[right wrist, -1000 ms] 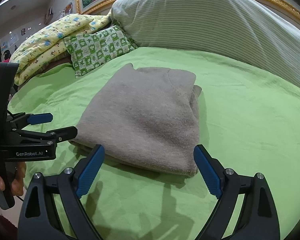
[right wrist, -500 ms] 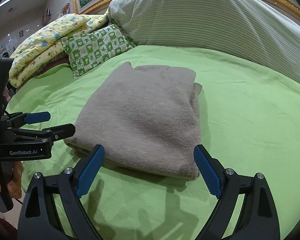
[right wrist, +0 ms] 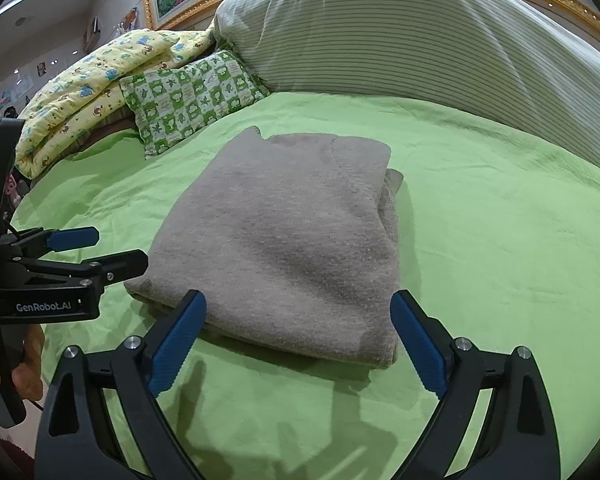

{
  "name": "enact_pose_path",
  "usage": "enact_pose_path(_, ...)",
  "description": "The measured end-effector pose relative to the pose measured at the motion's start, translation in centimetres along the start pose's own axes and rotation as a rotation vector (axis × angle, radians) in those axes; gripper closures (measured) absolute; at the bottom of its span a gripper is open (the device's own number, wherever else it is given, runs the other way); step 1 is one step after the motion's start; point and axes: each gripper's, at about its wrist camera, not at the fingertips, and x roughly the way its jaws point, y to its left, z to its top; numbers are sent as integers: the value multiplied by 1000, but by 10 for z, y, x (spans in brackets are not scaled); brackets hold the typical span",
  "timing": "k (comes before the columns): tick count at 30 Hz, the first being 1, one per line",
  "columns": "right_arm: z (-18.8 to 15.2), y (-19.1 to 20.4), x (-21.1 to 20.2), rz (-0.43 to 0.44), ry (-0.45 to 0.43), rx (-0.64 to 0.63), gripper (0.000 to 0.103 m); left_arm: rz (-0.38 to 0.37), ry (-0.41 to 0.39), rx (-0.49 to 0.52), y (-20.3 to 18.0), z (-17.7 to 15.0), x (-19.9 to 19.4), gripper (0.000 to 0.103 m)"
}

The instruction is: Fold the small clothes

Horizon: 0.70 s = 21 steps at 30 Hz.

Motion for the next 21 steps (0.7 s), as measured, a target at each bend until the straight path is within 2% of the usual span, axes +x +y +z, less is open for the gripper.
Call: enact_pose_path(21,2,-3,0,7,-5,1,9,-8,20,6,-2,-4,-1,13)
